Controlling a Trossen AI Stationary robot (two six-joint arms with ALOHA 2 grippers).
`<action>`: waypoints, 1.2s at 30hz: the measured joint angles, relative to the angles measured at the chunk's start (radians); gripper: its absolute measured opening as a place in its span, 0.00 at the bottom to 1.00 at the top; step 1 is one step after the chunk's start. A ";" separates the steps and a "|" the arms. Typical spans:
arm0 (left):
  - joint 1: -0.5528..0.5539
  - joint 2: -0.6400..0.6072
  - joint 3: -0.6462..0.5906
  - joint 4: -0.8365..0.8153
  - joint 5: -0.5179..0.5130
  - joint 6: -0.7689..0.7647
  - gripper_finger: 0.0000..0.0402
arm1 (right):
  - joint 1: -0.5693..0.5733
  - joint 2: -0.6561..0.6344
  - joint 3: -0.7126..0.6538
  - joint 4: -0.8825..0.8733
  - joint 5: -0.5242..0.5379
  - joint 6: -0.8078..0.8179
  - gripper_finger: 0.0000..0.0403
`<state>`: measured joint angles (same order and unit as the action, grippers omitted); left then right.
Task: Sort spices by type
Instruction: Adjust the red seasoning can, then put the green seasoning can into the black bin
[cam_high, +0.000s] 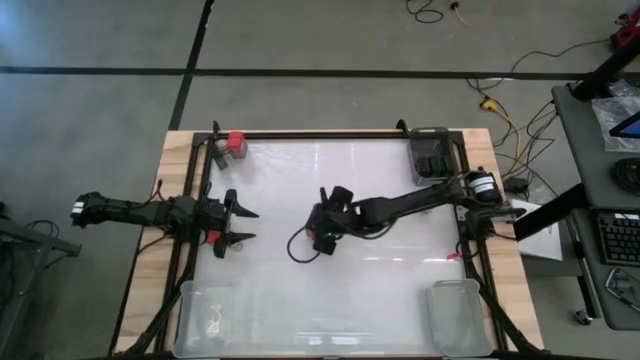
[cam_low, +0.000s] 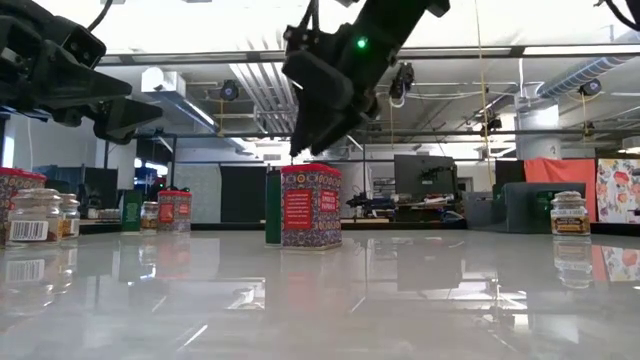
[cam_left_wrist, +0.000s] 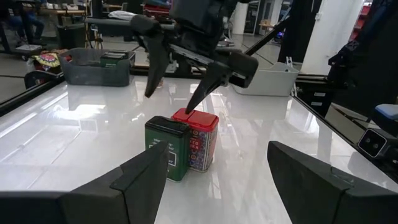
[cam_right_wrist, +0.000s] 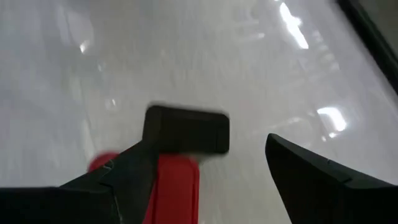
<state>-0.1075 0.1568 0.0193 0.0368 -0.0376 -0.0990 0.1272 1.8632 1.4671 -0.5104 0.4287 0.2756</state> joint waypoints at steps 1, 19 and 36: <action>0.000 0.000 0.000 0.000 0.000 0.000 0.64 | 0.001 0.002 0.005 -0.023 -0.001 0.011 0.69; 0.000 0.000 0.000 0.000 0.000 0.000 0.64 | 0.069 -0.012 0.013 -0.197 -0.106 0.146 0.69; 0.000 0.000 0.000 0.000 0.000 0.000 0.64 | 0.034 -0.036 0.083 -0.009 -0.186 -0.567 0.76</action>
<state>-0.1075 0.1566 0.0190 0.0368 -0.0374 -0.0991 0.1615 1.8275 1.5505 -0.5195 0.2423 -0.2918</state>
